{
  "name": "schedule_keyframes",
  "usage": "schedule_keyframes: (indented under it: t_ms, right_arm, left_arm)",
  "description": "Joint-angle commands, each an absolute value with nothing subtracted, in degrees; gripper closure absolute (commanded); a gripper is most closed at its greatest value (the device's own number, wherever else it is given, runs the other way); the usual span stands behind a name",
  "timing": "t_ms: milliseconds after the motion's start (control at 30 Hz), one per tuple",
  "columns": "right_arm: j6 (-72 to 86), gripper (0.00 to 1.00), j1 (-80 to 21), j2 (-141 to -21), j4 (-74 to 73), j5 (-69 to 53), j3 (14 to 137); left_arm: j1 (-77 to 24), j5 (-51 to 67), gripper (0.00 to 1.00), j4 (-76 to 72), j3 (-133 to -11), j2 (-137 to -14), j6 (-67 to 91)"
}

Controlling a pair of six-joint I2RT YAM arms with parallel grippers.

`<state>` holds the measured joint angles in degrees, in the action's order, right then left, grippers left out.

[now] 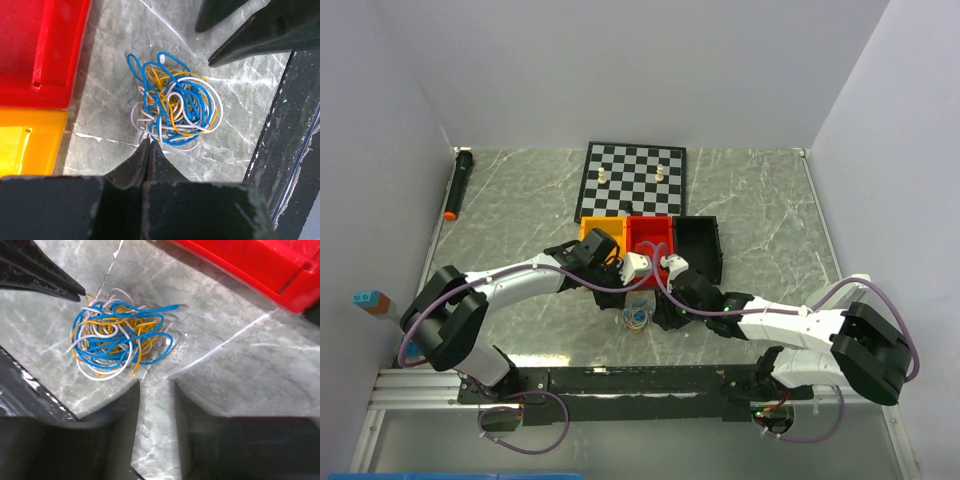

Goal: Untangle the cables

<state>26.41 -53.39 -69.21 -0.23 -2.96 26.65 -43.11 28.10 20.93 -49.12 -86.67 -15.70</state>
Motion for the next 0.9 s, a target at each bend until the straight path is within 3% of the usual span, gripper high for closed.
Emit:
schedule_keyframes:
  t_ms: [0, 67, 233, 767, 867]
  right_arm:
    - [28.21, 0.42, -53.26, -66.53, 0.18, -0.88, 25.49]
    - [27.78, 0.32, -53.26, -66.88, 1.40, -1.14, 25.40]
    - [25.93, 0.29, -53.09, -70.48, 4.48, -1.85, 26.36]
    - [22.59, 0.40, -51.86, -75.76, 17.13, -7.90, 25.05]
    - [23.02, 0.43, -51.94, -75.06, 18.36, -8.79, 24.61]
  left_arm:
    - [-43.24, 27.60, 0.99, 21.35, -51.15, -84.02, -16.26]
    - [-43.24, 27.34, 0.96, 21.71, -51.68, -83.94, -16.26]
    - [-43.24, 27.51, 0.87, 22.85, -52.82, -83.94, -17.14]
    - [-43.24, 27.24, 0.83, 20.65, -51.59, -86.66, -18.54]
    - [-43.24, 27.51, 0.77, 20.92, -52.03, -87.01, -18.37]
